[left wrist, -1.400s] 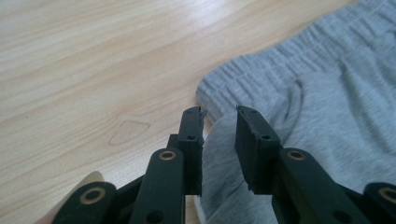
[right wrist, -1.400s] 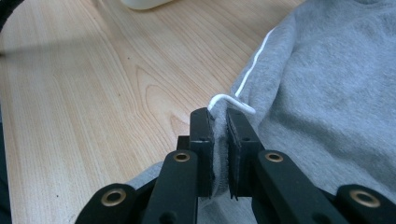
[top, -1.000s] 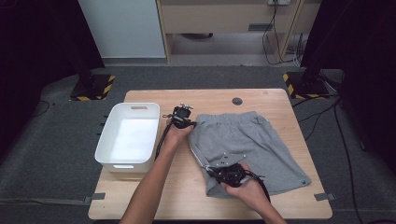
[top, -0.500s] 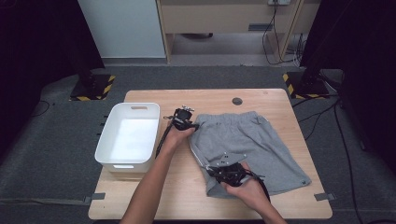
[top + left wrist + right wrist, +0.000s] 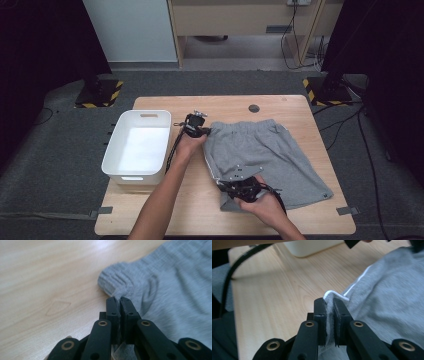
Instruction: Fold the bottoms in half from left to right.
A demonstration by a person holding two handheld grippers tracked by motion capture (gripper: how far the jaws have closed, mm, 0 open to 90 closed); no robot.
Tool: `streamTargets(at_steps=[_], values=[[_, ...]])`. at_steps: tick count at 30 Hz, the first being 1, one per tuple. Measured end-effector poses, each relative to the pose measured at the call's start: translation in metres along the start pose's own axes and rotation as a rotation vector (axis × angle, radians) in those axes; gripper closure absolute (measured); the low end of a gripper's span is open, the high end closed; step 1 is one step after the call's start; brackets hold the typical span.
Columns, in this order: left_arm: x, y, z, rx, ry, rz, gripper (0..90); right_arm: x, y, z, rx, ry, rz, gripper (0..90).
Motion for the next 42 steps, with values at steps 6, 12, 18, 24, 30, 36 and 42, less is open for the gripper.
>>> streamTargets(at_steps=[6, 12, 18, 24, 30, 36, 42], values=[[-0.013, 0.013, -0.030, -0.028, -0.019, 0.024, 86.3, 0.017, 0.011, -0.007, -0.021, 0.032, -0.035, 83.5], [-0.022, 0.029, -0.048, -0.043, -0.027, 0.055, 86.5, 0.034, 0.030, -0.015, -0.077, 0.071, -0.036, 83.8], [-0.026, 0.042, -0.057, -0.050, -0.032, 0.068, 86.6, 0.047, 0.049, -0.020, -0.111, 0.106, -0.043, 84.1], [-0.025, 0.053, -0.070, -0.071, -0.039, 0.063, 86.7, 0.056, 0.064, -0.026, -0.129, 0.112, -0.058, 84.4], [-0.021, 0.061, -0.078, -0.082, -0.035, 0.064, 86.8, 0.061, 0.076, -0.028, -0.146, 0.118, -0.064, 84.6], [-0.009, 0.062, -0.085, -0.083, -0.020, 0.050, 86.9, 0.065, 0.087, -0.026, -0.151, 0.116, -0.076, 84.7], [0.003, 0.061, -0.090, -0.088, -0.010, 0.035, 86.9, 0.067, 0.096, -0.023, -0.157, 0.124, -0.075, 84.8]])
Point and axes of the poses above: each handheld gripper's, and its own axes: z roughly forward along the jaws, y roughly out of its top, x roughly to its left, the point moved 10 cm from there along z, roughly forward along the jaws, and after that the axes turned 8 degrees about x, right-handed, at the moved point
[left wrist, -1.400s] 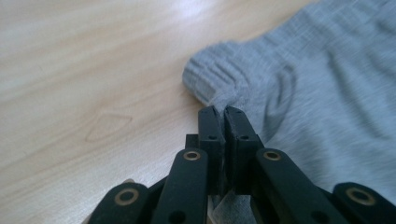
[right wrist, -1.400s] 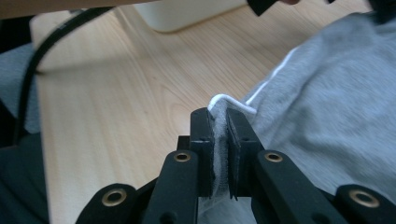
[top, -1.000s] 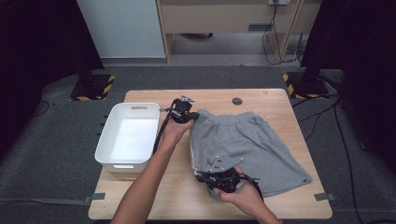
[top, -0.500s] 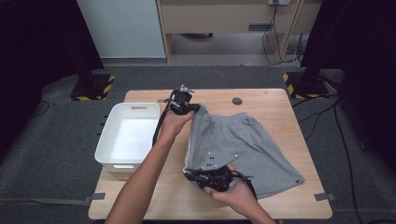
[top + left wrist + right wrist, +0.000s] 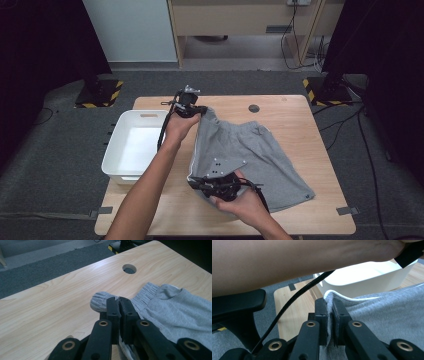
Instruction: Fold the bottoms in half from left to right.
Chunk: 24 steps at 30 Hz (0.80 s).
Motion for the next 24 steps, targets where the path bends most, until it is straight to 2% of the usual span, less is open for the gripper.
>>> streamTargets(at_steps=[6, 13, 18, 24], values=[[0.012, -0.001, 0.000, 0.006, 0.014, -0.023, 87.0, -0.004, 0.007, 0.003, -0.009, -0.008, 0.003, 84.8], [0.010, 0.003, -0.005, -0.007, 0.027, -0.027, 86.9, -0.010, 0.010, 0.001, -0.011, -0.025, -0.002, 84.8], [0.004, 0.006, -0.006, -0.004, 0.038, -0.003, 86.9, -0.013, 0.009, -0.005, -0.018, -0.027, 0.006, 84.8], [0.010, 0.012, -0.009, -0.009, 0.039, -0.014, 86.9, -0.009, 0.012, -0.004, -0.025, -0.025, 0.005, 84.8]])
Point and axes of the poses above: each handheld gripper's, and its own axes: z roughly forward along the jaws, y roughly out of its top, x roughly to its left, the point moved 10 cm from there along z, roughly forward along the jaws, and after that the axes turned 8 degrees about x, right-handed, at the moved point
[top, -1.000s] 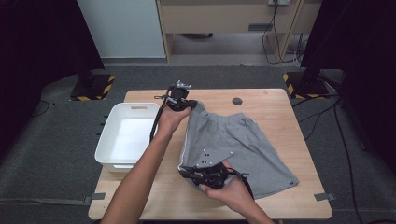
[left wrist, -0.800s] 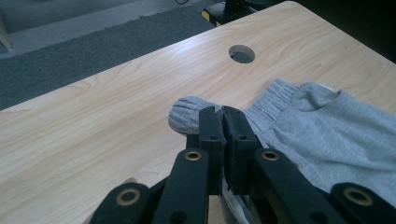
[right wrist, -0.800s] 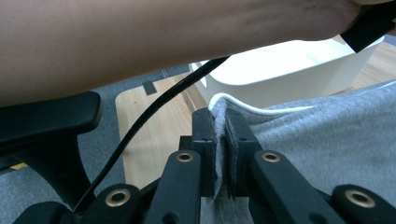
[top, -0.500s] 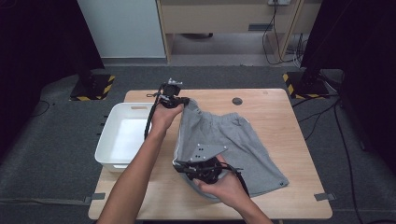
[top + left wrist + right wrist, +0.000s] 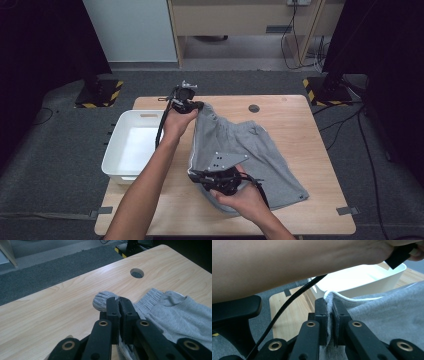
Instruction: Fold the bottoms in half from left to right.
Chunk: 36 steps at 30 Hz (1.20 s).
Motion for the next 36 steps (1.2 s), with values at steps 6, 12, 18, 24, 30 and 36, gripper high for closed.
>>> streamTargets(at_steps=[6, 12, 18, 24, 30, 36], values=[[0.011, -0.002, -0.004, 0.007, 0.013, 0.007, 86.9, 0.003, 0.004, 0.008, -0.003, 0.007, 0.002, 84.9], [0.022, -0.005, -0.012, 0.001, 0.027, -0.006, 86.9, 0.007, 0.012, 0.011, -0.004, -0.026, -0.034, 85.0], [0.028, -0.006, -0.015, 0.001, 0.033, -0.010, 86.9, 0.012, 0.021, 0.012, -0.005, -0.071, -0.081, 85.0], [0.031, -0.007, -0.017, -0.001, 0.036, -0.011, 86.9, 0.013, 0.024, 0.014, 0.003, -0.091, -0.098, 85.0], [0.039, -0.008, -0.024, -0.005, 0.048, -0.011, 86.9, 0.016, 0.030, 0.021, -0.002, -0.079, -0.096, 85.0], [0.047, -0.012, -0.032, 0.000, 0.062, -0.012, 86.9, 0.021, 0.037, 0.026, -0.013, -0.064, -0.095, 85.0]])
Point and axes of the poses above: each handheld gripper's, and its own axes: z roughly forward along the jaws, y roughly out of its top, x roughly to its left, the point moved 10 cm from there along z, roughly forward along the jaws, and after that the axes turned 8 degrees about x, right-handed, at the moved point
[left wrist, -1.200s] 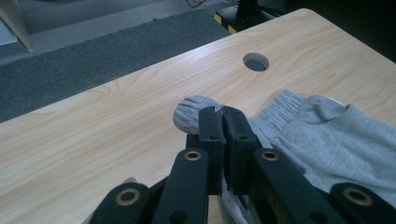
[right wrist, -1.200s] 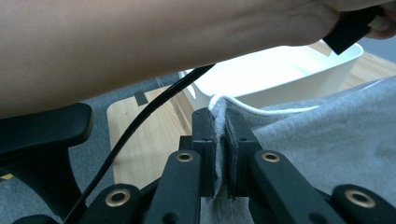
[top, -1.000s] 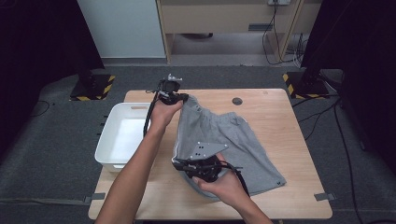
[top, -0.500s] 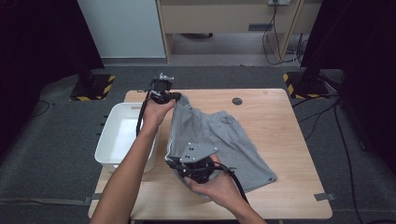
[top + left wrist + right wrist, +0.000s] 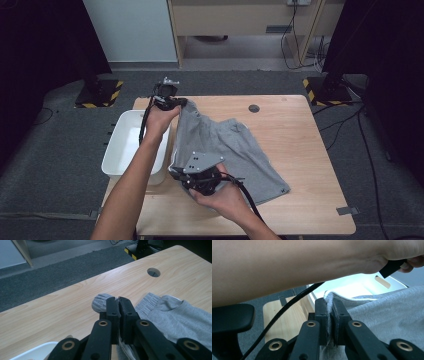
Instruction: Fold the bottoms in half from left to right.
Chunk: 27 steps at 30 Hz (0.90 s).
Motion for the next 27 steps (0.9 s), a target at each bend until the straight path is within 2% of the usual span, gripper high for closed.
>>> streamTargets(at_steps=[3, 7, 14, 18, 21, 27], values=[[-0.001, 0.000, -0.001, 0.003, 0.000, -0.006, 86.9, 0.000, 0.002, -0.002, -0.002, 0.002, 0.000, 85.0], [-0.011, 0.002, 0.005, 0.014, -0.001, 0.003, 86.8, -0.006, -0.005, -0.011, 0.005, -0.005, 0.004, 84.9], [-0.028, 0.007, 0.025, 0.029, -0.011, -0.002, 86.8, -0.027, -0.029, -0.042, 0.001, -0.052, 0.047, 85.0], [-0.042, 0.010, 0.034, 0.025, -0.016, 0.012, 86.8, -0.038, -0.043, -0.060, 0.007, -0.081, 0.069, 85.0], [-0.052, 0.013, 0.040, 0.021, -0.023, 0.019, 86.8, -0.043, -0.051, -0.069, 0.006, -0.099, 0.082, 85.0], [-0.062, 0.015, 0.050, 0.022, -0.039, 0.020, 86.7, -0.053, -0.070, -0.082, 0.021, -0.124, 0.110, 84.9]])
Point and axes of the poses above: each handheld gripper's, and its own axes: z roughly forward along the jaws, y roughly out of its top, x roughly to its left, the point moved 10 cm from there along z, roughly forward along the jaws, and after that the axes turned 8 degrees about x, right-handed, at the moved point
